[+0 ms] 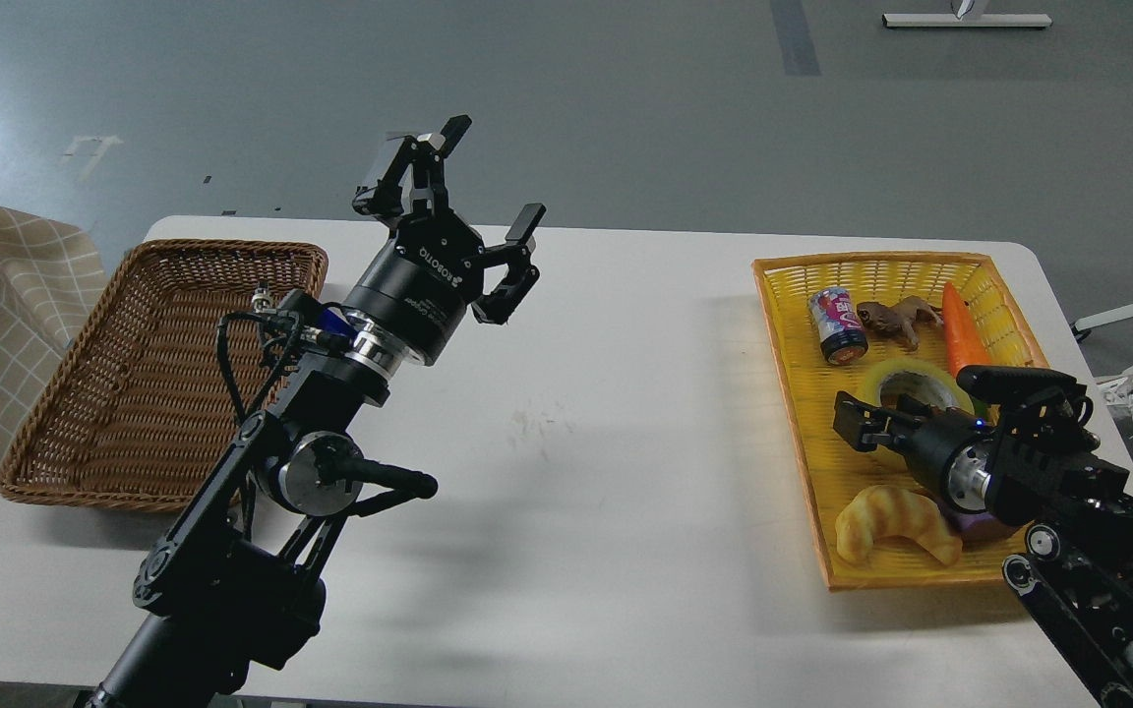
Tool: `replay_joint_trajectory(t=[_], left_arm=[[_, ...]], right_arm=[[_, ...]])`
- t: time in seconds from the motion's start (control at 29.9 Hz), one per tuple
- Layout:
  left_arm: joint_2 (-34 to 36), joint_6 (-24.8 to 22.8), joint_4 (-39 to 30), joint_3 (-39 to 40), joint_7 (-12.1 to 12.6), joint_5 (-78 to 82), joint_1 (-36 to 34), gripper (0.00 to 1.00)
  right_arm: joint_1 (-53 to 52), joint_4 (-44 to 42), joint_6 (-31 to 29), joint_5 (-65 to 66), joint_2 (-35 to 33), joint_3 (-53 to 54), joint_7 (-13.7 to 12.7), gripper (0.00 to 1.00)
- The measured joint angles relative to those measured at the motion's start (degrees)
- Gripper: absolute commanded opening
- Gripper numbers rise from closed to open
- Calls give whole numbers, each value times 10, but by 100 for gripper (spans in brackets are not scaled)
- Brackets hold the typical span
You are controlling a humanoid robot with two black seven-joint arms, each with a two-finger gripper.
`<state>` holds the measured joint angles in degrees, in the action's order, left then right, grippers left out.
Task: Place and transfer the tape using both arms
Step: 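Reach the right gripper into the tray and grasp the tape roll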
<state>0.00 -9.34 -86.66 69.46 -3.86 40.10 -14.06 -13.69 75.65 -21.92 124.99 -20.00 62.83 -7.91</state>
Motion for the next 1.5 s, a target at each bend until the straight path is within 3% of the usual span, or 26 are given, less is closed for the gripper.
replay_joint_trajectory(t=[0.2, 0.43, 0.84, 1.5], left_arm=[[0, 0, 2, 1, 0, 0, -1, 100], [0, 0, 5, 2, -1, 0, 1, 100], [0, 0, 7, 3, -1, 1, 1, 100], [0, 1, 8, 4, -1, 2, -1, 100]], right_arm=[[-1, -4, -1, 0, 8, 0, 0, 49], [-1, -5, -2, 0, 9, -1, 0, 40], [-3, -1, -12, -8, 7, 4, 5, 16], [2, 29, -38, -40, -22, 5, 28, 8]])
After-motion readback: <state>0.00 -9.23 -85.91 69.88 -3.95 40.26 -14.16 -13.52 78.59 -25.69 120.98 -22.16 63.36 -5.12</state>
